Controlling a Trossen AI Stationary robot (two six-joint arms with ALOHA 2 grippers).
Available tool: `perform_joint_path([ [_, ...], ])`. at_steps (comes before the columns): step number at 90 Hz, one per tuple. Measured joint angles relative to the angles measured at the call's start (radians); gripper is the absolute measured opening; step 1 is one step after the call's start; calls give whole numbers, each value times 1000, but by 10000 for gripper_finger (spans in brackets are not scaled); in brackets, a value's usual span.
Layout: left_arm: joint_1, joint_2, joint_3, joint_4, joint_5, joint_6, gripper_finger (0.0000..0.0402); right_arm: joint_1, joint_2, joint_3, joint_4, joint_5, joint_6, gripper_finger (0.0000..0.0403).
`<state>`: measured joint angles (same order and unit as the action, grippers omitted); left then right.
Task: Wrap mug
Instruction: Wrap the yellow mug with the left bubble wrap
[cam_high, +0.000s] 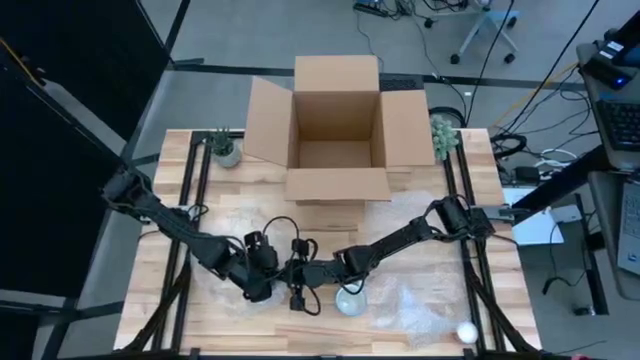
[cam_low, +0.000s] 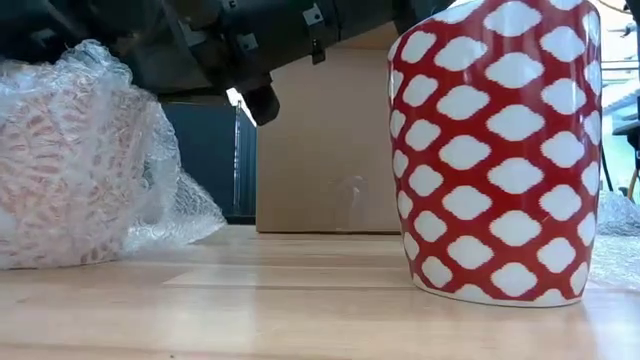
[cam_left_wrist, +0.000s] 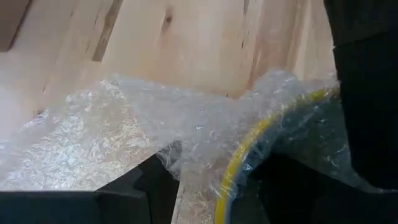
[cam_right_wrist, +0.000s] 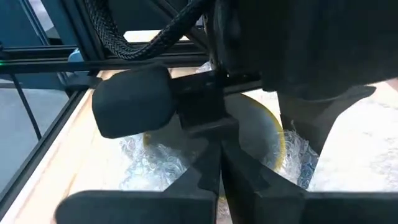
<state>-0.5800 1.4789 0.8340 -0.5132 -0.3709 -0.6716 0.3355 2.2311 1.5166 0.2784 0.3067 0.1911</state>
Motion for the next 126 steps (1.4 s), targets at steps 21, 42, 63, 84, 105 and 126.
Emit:
perform_joint_path([
  [21, -10, -115, 128, -268, 9, 0, 180, -1, 0, -1, -2, -1, 0, 0],
  [42, 8, -222, 144, -717, -32, -358, 180, -1, 0, -1, -2, 0, -1, 0],
  [63, 30, -252, -56, -728, 135, -505, 180, -2, 0, -2, 5, 0, -1, 0],
  [84, 170, -271, -250, -531, 171, -387, 180, -2, 1, -2, 15, 1, -1, 0],
  [105, 310, -276, -383, -335, 174, -210, 179, -2, 1, -2, 15, 1, -1, 0],
  [126, 324, -287, -348, -309, 183, -140, 45, -2, 1, -2, 15, 0, -1, 0],
])
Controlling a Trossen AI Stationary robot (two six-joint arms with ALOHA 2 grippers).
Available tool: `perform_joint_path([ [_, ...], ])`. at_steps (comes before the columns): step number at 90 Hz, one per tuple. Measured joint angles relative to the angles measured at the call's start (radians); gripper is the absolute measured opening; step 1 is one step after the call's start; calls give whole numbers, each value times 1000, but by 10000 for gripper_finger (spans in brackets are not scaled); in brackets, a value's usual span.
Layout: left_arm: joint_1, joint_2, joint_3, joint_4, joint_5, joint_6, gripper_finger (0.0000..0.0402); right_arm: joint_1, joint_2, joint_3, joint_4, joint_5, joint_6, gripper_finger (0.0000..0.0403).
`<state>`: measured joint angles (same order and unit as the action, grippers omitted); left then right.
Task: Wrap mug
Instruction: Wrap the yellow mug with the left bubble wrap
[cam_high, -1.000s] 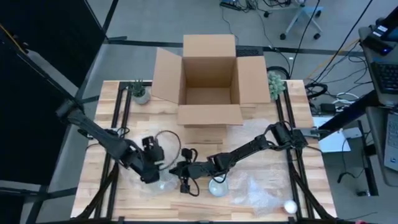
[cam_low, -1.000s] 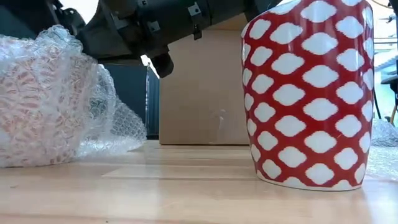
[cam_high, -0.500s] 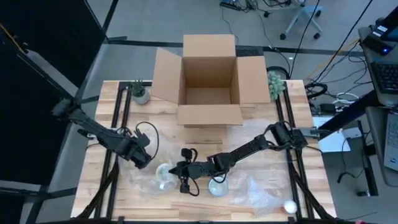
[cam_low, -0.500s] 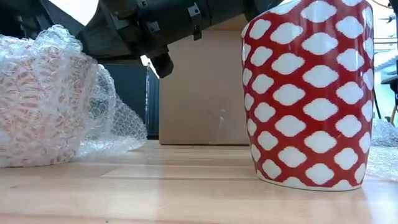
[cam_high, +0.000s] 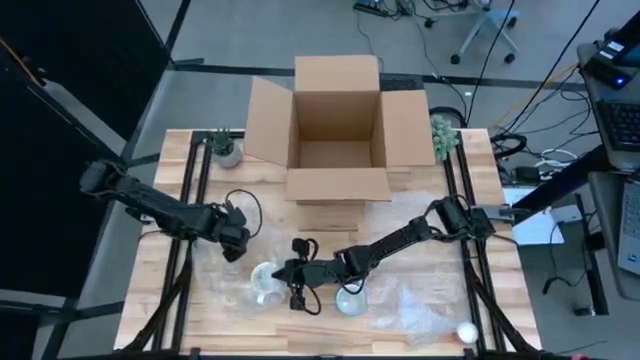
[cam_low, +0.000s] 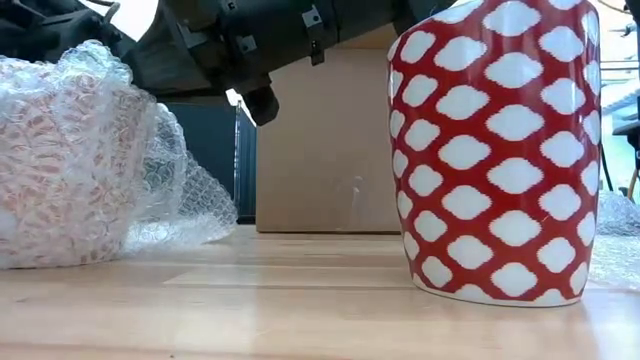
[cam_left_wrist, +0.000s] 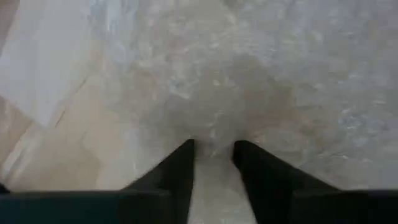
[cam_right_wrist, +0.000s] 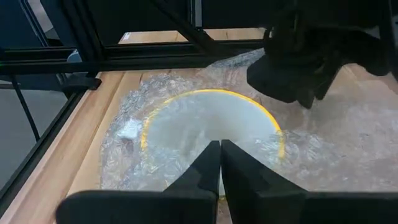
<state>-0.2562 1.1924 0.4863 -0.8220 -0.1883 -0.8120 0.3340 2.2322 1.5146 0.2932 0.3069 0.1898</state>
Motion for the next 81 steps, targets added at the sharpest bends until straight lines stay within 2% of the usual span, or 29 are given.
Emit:
perform_joint_path([
  [7, 0, -14, 52, 7, -4, 11, 12, 0, 0, 0, 0, 0, 0, 0],
  [28, -35, -74, 225, 1, -96, 45, 2, 0, 0, 0, 0, -1, -20, 0],
  [43, -93, -82, 329, 50, -109, 67, 0, 0, 0, 0, -4, -1, -19, 0],
  [62, -197, -81, 346, 243, -74, 68, 0, 0, 0, 0, -6, 1, 15, 0],
  [81, -286, -44, 340, 346, -63, 50, 0, -4, 0, 0, -13, 1, 33, 0],
])
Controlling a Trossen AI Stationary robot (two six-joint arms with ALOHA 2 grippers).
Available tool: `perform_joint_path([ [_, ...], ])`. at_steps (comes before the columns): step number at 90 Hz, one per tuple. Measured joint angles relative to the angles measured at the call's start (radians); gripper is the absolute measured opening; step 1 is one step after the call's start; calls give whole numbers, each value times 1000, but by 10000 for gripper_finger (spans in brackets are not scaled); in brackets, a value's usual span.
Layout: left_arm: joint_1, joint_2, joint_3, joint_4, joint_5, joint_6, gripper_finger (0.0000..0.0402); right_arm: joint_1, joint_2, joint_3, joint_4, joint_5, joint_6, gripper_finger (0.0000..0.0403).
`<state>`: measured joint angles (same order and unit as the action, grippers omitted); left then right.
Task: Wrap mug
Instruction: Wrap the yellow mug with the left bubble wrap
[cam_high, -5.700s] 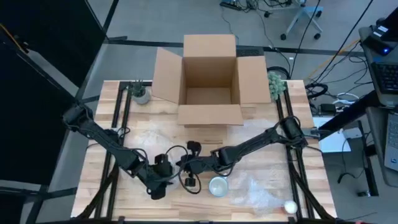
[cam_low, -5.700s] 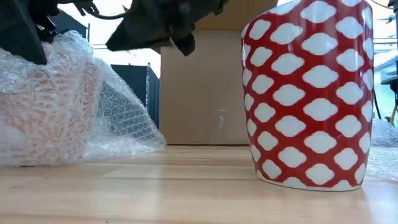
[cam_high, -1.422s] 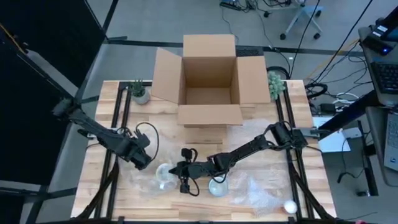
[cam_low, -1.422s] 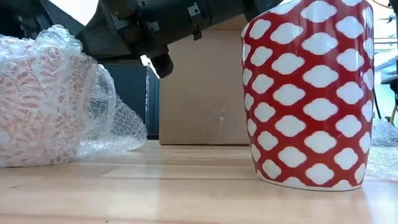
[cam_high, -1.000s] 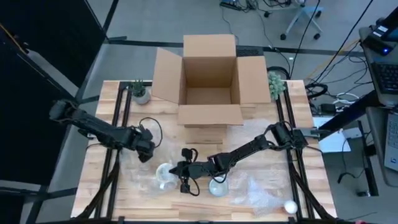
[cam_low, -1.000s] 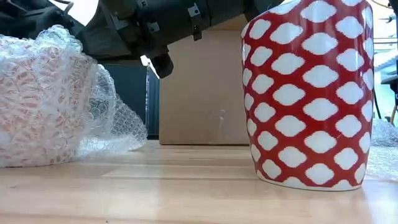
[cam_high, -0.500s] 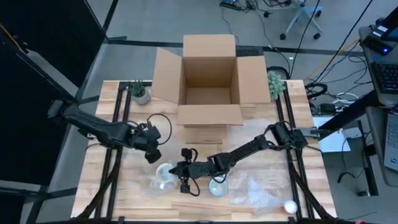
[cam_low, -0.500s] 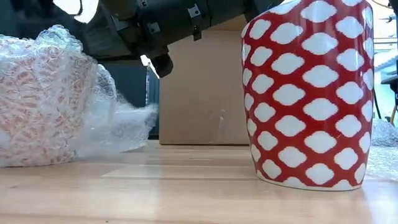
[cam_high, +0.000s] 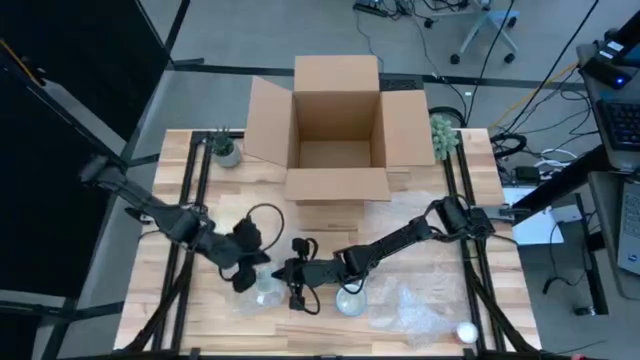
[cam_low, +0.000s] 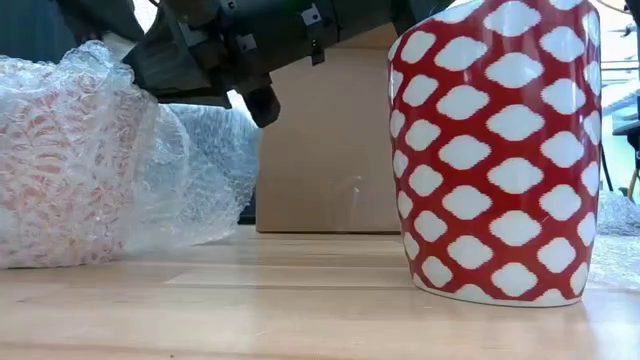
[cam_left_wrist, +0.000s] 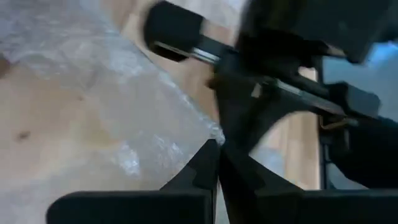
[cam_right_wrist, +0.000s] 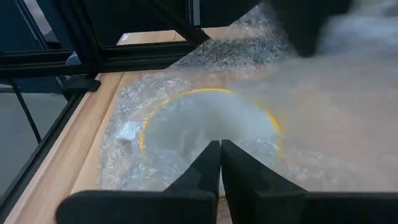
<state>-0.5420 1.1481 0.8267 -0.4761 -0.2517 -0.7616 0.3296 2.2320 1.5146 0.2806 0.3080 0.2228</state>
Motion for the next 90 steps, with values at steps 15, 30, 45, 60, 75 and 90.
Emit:
perform_joint_path([
  [15, -40, 74, -30, 39, 16, -44, 0, -5, 0, 0, 0, 1, 17, 0],
  [30, -66, 161, -34, 59, 15, -45, 0, -7, -9, -1, -7, -44, -47, 0],
  [45, -69, 217, -32, 64, 14, -45, 0, -3, -62, -3, -110, -46, -52, 0],
  [60, -70, 238, -34, 46, 16, -44, 0, 4, -155, -7, -271, -56, -18, 0],
  [75, -70, 240, -35, 49, 17, -44, 0, 15, -190, -5, -232, -51, -20, 0],
  [90, -70, 240, -35, 56, 16, -45, 0, -8, -126, -3, -41, -25, -48, 0],
])
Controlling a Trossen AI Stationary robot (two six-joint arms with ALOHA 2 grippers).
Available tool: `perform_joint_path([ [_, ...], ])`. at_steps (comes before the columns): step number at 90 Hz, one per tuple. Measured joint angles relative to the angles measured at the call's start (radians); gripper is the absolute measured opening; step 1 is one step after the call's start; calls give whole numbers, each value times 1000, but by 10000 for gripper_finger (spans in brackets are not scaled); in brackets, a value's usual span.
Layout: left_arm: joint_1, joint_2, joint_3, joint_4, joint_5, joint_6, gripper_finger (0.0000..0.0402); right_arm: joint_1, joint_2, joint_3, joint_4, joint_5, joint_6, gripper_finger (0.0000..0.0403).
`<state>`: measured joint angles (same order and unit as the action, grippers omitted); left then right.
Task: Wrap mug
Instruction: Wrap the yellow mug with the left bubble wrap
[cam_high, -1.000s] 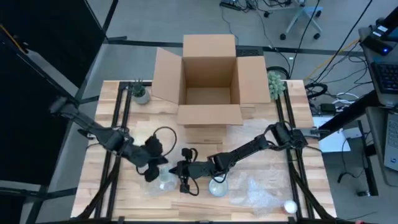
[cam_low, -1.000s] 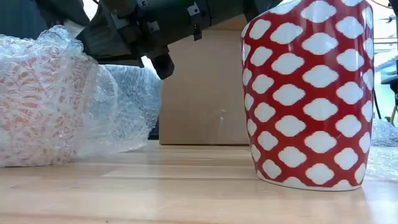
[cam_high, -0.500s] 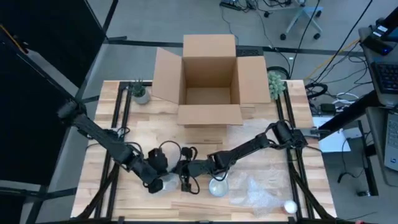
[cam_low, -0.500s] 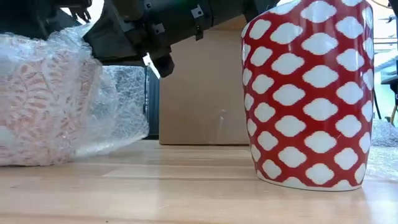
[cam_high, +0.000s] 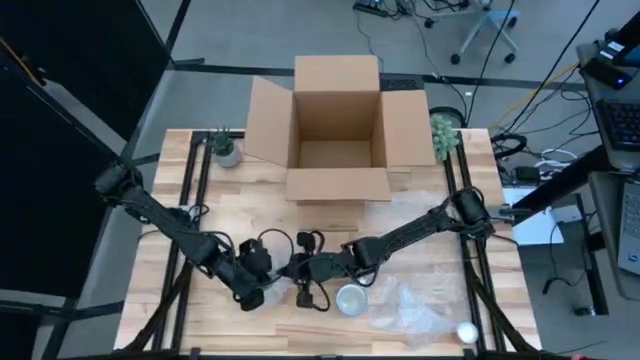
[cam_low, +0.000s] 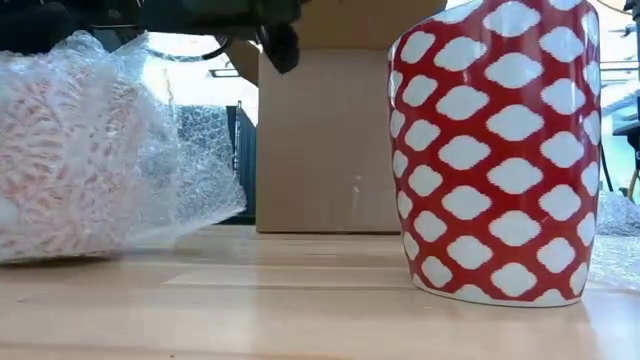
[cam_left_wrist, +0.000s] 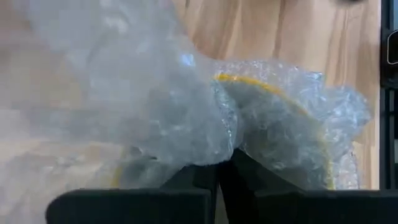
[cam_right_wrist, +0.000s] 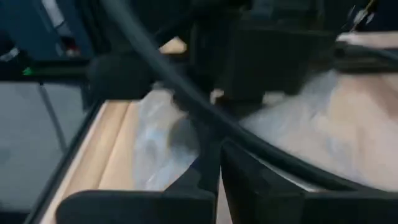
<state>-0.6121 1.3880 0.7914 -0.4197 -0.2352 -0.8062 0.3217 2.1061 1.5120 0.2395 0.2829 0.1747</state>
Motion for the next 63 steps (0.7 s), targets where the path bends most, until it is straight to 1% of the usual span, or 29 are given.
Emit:
perform_joint_path([
  [7, 0, 0, 0, 10, 0, 0, 0, -11, 45, 0, 55, 1, 5, 0],
  [18, 0, 0, 0, 17, 0, 1, 0, -16, 99, 0, 73, 7, 22, 0],
  [33, 1, 0, 4, 19, 0, 2, 0, -3, 116, 6, 53, 12, 22, 0],
  [46, -6, -4, 44, -3, 0, 2, 0, 5, 116, 6, 33, 16, 12, 0],
  [55, -13, -24, 88, -53, 0, 1, 0, 8, 116, 6, 28, 16, 1, 0],
  [63, -19, -42, 127, -129, 0, 0, 0, 8, 115, 6, 9, 14, 0, 0],
])
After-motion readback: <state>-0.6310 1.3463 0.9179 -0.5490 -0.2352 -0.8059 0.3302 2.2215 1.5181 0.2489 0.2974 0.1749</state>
